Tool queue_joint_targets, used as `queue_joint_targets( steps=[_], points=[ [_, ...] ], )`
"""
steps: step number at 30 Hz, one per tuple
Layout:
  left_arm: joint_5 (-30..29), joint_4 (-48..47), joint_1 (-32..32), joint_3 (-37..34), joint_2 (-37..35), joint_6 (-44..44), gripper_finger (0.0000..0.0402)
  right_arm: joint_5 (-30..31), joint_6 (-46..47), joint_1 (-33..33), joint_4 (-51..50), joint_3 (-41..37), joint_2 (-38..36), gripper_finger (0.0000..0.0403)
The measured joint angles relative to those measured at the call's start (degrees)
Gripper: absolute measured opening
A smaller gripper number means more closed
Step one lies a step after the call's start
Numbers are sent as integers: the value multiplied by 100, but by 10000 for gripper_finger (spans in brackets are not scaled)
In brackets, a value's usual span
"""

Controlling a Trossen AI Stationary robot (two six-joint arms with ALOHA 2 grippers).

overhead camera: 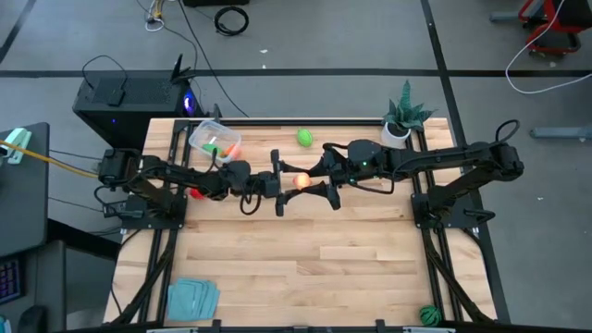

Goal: Pick and placing Produce into tupperware
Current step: Put the light orange peach into the transparent bin

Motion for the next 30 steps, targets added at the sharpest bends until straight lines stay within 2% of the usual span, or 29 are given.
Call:
queue_joint_targets(
  steps=[6, 17, 24, 30],
  points=[
    [-17, 1, 0, 0, -3, 214, 217, 0, 12, 0, 0, 0, -1, 236],
    [-16, 1, -2, 0, -5, 219, 217, 15, -7, 0, -8, 0, 0, 237],
    [-185, -8, -2, 2, -5, 195, 221, 330, -33, 7, -62, 10, 10, 248],
    [-215, -44, -2, 2, -3, 196, 215, 352, -42, 4, -218, 18, 11, 252]
  ],
)
